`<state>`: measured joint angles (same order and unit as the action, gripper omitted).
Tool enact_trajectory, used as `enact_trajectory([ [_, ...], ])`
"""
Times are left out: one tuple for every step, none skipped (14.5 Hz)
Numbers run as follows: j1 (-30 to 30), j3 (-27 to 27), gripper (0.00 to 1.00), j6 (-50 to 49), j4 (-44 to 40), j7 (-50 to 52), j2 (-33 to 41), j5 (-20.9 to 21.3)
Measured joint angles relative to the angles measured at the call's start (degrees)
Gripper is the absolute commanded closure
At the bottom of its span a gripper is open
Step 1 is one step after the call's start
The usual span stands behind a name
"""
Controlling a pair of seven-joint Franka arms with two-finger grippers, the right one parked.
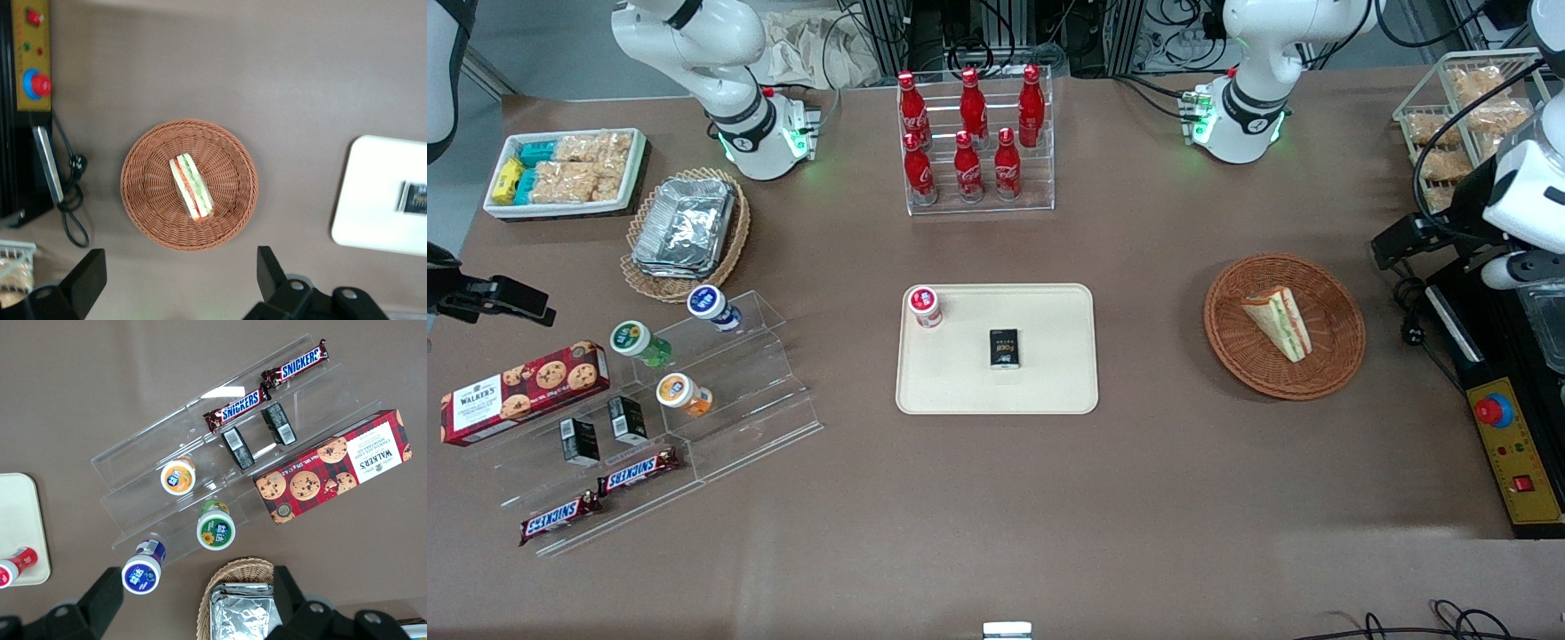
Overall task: Place sandwich from basket to tray
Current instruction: 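Move the left gripper down over the wrapped sandwich in the wicker basket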
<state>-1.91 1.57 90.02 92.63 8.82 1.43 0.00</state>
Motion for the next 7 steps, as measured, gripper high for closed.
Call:
enact_trajectory([
  [-0.2, -0.23, 0.0, -0.1, -0.12, -2.32, -0.29, 0.01],
  [-0.18, -0.45, 0.0, -0.38, -0.12, -5.03, -0.53, 0.01],
  [-0.15, -0.7, 0.0, -0.5, -0.12, -6.5, -0.72, 0.01],
  [-0.14, -0.87, 0.0, -0.62, -0.12, -6.94, -0.88, 0.01],
  [-0.14, -0.93, 0.0, -0.89, -0.08, -6.82, -1.12, 0.01],
  [-0.12, -0.97, 0.0, -1.11, 0.16, -5.27, -1.53, 0.01],
  [-0.1, -1.0, 0.0, -0.95, 0.87, -2.24, -2.06, 0.01],
])
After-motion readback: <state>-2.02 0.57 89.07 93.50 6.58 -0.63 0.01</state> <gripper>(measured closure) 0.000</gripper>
